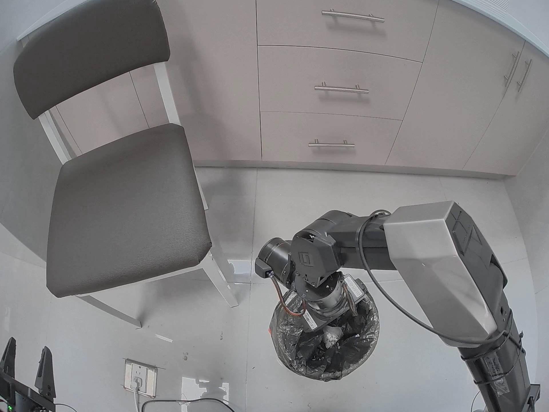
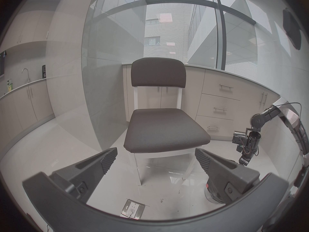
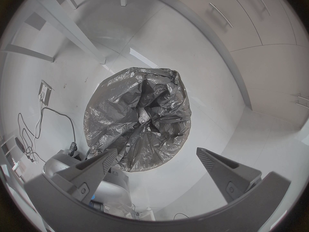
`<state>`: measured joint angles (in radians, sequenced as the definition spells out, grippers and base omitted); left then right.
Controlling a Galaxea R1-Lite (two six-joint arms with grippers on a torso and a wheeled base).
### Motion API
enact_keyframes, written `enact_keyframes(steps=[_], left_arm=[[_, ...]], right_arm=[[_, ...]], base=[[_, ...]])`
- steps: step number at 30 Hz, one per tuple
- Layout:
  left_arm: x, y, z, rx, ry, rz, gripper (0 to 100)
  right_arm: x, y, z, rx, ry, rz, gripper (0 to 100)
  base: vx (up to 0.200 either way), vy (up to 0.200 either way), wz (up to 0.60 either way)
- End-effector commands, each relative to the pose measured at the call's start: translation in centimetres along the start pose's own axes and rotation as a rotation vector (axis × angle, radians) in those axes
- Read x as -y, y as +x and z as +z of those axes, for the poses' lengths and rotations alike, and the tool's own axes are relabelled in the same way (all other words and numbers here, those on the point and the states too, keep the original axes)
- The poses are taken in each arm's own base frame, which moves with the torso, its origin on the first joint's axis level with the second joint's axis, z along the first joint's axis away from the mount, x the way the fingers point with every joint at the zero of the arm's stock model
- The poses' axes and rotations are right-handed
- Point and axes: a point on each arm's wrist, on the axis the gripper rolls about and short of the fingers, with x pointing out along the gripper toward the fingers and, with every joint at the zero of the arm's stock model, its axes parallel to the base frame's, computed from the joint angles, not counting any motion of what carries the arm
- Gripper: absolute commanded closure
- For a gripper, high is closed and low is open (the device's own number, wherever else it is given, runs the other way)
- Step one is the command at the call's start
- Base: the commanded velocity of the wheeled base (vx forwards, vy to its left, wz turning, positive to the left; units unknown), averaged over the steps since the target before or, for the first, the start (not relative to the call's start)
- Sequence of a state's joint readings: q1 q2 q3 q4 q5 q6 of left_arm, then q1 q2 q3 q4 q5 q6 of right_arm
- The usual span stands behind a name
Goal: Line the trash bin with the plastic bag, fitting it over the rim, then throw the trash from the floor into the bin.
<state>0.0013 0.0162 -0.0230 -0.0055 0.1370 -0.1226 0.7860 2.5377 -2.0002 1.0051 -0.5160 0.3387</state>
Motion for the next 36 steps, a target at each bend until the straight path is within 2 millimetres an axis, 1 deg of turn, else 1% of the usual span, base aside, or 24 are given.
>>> enact_keyframes(steps=[1, 4, 8, 11, 18, 20, 21, 22, 24, 26, 27, 33, 36], left_arm=[[0.0, -0.1, 0.0, 0.017, -0.002, -0.001, 0], [0.0, -0.1, 0.0, 0.017, -0.002, -0.001, 0], [0.0, -0.1, -0.1, 0.015, -0.002, -0.001, 0], [0.0, -0.1, 0.0, 0.017, -0.002, -0.001, 0], [0.0, -0.1, -0.1, 0.015, -0.004, 0.001, 0], [0.0, -0.1, 0.0, 0.017, -0.004, 0.001, 0], [0.0, -0.1, 0.0, 0.017, -0.004, 0.001, 0], [0.0, -0.1, 0.0, 0.018, -0.006, -0.001, 0], [0.0, -0.1, 0.0, 0.017, -0.006, -0.001, 0], [0.0, -0.1, 0.0, 0.017, -0.006, -0.001, 0], [0.0, -0.1, 0.0, 0.017, -0.004, -0.001, 0], [0.0, -0.1, -0.1, 0.008, 0.013, 0.000, 0], [0.0, -0.1, -0.2, 0.006, 0.020, 0.001, 0]], right_arm=[[0.0, 0.1, 0.0, -0.001, 0.000, -0.001, 0], [-0.2, 0.3, 0.0, -0.004, -0.002, -0.002, 0], [-1.0, 0.8, 0.1, 0.016, -0.001, 0.000, 0], [-1.1, 0.6, 0.2, 0.025, -0.001, 0.002, 0], [-0.3, 0.6, 0.4, 0.025, 0.013, -0.004, 0], [0.7, 0.4, 0.6, 0.035, 0.034, -0.027, 0], [0.7, 0.4, 0.6, 0.035, 0.034, -0.027, 0], [1.6, -0.4, 0.8, 0.052, 0.049, -0.037, 0], [2.5, -1.6, 0.8, 0.074, 0.069, -0.033, 0], [2.5, -1.6, 0.8, 0.074, 0.069, -0.033, 0], [4.1, -3.1, 0.8, 0.093, 0.101, -0.034, 0], [7.4, -5.7, 0.0, 0.084, 0.134, -0.062, 0], [9.0, -7.6, -0.5, 0.111, 0.167, -0.056, 0]], base=[[0.000, 0.000, 0.00], [0.000, 0.000, 0.00], [0.000, 0.000, 0.00], [0.000, 0.000, 0.00], [0.000, 0.000, 0.00], [0.000, 0.000, 0.00], [0.000, 0.000, 0.00], [0.000, 0.000, 0.00], [0.000, 0.000, 0.00], [0.000, 0.000, 0.00], [0.000, 0.000, 0.00], [0.000, 0.000, 0.00], [0.000, 0.000, 0.00]])
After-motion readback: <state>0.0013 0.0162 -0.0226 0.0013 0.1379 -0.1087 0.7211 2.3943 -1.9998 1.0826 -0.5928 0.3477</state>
